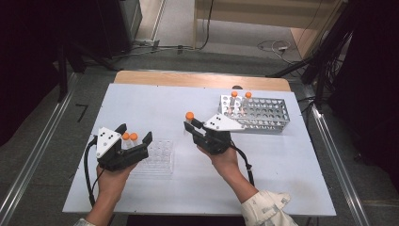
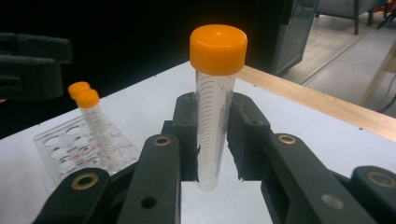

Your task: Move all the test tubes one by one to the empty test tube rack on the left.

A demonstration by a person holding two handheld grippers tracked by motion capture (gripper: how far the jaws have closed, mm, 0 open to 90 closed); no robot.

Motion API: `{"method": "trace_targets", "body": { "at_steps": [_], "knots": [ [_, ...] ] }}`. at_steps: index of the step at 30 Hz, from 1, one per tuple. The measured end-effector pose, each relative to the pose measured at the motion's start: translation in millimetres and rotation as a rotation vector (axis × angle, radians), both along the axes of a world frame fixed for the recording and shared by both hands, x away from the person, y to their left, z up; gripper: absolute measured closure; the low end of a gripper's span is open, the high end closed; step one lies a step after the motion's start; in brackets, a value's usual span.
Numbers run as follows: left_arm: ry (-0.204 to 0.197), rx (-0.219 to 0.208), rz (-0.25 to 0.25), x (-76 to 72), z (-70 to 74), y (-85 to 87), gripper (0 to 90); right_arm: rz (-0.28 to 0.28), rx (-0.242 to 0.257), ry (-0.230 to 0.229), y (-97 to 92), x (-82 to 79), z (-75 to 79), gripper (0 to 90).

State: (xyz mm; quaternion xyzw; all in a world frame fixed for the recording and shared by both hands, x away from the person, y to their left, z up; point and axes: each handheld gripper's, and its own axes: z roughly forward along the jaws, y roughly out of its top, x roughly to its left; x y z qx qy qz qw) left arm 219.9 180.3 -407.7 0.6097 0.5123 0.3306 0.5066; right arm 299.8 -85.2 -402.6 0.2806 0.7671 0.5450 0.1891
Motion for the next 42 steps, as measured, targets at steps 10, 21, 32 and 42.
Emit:
{"method": "trace_targets", "body": {
  "at_steps": [10,21,32,42],
  "knots": [
    [-0.027,0.000,-0.035,2.7,15.9,-9.8,16.2,0.054,-0.023,0.017,15.2,-5.7,-1.8,71.7],
    [-0.039,-0.005,-0.071,4.2,21.5,-19.6,17.1,0.097,-0.034,0.034,26.9,-9.9,-5.5,71.7],
    [-0.039,-0.013,-0.139,5.8,22.7,-30.7,23.4,0.135,-0.046,0.037,40.1,-14.2,-6.2,71.7],
    [-0.038,0.037,-0.186,7.2,17.4,-41.7,47.0,0.160,-0.048,0.043,48.1,-18.3,-7.3,71.7]
  ]
}}
